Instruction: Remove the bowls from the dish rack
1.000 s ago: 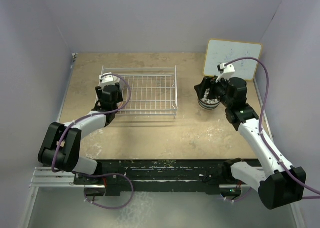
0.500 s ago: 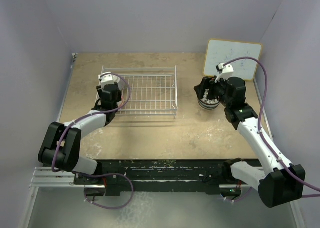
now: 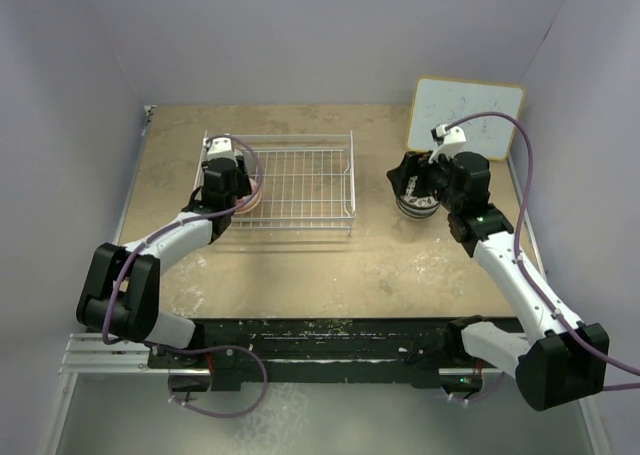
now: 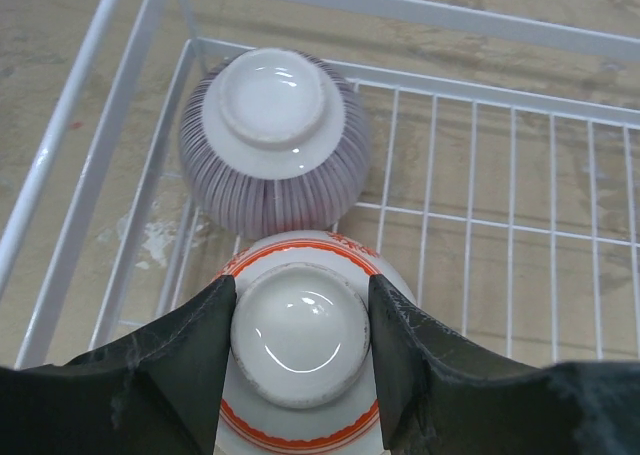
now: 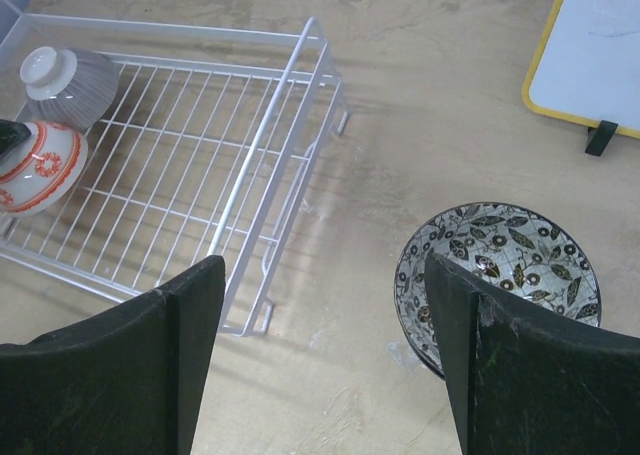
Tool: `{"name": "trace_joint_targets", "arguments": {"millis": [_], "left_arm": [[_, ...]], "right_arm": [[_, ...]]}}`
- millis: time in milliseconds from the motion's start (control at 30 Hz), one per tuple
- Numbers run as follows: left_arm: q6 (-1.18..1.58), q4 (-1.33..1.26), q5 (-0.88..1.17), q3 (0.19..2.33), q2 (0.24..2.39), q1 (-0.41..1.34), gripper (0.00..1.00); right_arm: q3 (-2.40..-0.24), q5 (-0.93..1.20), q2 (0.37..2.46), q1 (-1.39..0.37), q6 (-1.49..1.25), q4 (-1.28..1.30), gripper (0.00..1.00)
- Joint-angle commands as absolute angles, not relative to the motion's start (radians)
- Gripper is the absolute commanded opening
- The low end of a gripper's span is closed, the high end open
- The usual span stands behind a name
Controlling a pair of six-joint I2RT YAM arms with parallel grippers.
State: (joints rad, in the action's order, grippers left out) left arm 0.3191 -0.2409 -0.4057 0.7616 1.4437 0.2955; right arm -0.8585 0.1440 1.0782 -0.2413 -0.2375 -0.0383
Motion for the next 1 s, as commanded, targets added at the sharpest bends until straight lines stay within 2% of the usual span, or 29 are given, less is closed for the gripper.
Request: {"name": "trace_joint_targets", "arguments": {"millis": [0,233,500,733,967], "left_arm": [[0.358,-0.295,-0.29,0.84,1.398,0.291,0.0],[0.43,-0.348,-0.136,0.83,1.357,0.291,0.0],[0.493,-0.54,0.039,0.773,1.348,0.269,0.0],[0.669,-0.82,0.247,0.691,1.387,0.233,0.0],[0.808,-1.076,0.33,0.616,1.433,0.233,0.0]], "right_arm": [[-0.868,0.17,1.074,-0.242,-0.257,-0.117,0.82],[-0.85,0.28,1.11,-0.244,-0.322,-0.204,0.81],[-0.85,0.427,1.193,-0.286,-0.448,-0.363,0.81],[-0.884,0.459,1.308,-0.372,-0.588,-0.528,0.83],[-0.902,0.506,1.47,-0.474,-0.723,-0.753,0.82]]}}
